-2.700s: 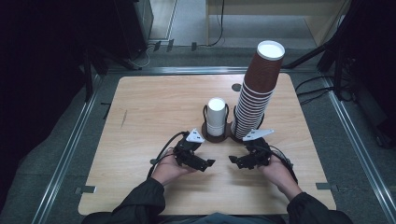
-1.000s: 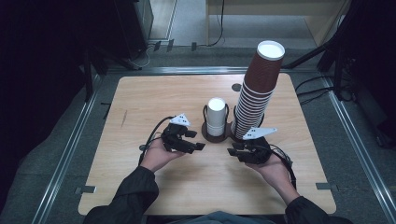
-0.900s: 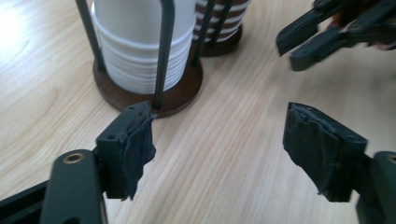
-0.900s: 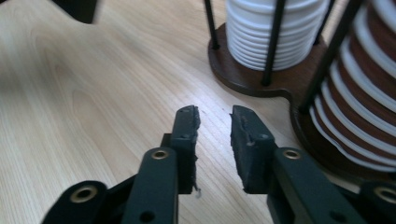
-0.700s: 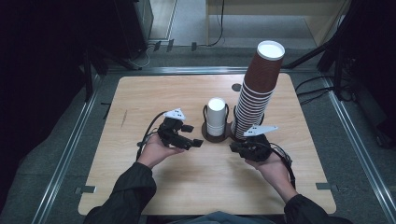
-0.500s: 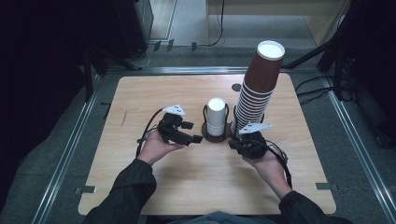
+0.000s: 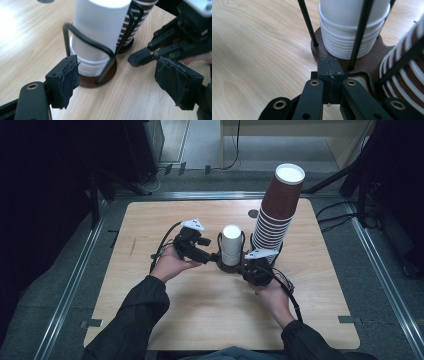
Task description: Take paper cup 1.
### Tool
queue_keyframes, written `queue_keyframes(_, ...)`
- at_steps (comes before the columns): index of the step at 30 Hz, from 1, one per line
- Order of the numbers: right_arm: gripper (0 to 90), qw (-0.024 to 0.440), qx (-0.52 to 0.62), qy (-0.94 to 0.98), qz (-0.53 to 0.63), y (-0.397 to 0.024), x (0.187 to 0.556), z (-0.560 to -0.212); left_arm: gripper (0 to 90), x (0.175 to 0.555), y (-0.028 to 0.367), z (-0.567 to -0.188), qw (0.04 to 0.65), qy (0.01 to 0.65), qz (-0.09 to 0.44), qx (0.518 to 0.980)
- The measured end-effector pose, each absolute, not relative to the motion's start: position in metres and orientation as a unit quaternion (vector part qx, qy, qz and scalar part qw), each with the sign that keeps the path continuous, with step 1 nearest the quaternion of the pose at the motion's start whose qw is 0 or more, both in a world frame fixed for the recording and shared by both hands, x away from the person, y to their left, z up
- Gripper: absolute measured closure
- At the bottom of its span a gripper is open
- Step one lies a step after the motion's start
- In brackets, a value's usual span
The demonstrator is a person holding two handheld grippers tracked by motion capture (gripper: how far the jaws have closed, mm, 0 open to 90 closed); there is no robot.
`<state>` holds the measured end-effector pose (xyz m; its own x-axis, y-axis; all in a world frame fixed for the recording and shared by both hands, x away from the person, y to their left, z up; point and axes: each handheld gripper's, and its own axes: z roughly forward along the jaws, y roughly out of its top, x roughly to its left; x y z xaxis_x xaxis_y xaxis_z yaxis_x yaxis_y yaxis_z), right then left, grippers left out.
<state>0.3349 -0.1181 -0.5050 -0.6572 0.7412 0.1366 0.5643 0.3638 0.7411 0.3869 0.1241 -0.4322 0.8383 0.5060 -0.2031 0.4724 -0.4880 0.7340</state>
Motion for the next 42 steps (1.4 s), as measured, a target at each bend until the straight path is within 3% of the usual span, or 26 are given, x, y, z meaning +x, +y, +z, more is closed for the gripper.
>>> queue_keyframes(8,89.9,0.151,0.394,0.806,0.415,-0.105,0.338,-0.509,18.8,0.403,0.111,-0.42,0.42,0.272,0.023,0.866)
queue_keyframes(23,89.6,0.158,0.42,0.788,0.421,-0.095,0.346,-0.513,20.0,0.424,0.08,-0.414,0.401,0.25,0.043,0.88)
queue_keyframes(33,89.6,0.156,0.42,0.785,0.427,-0.095,0.347,-0.513,31.4,0.426,0.074,-0.419,0.396,0.246,0.066,0.882)
queue_keyframes(42,89.6,0.156,0.419,0.786,0.426,-0.093,0.347,-0.512,34.0,0.423,0.074,-0.415,0.392,0.246,0.083,0.883)
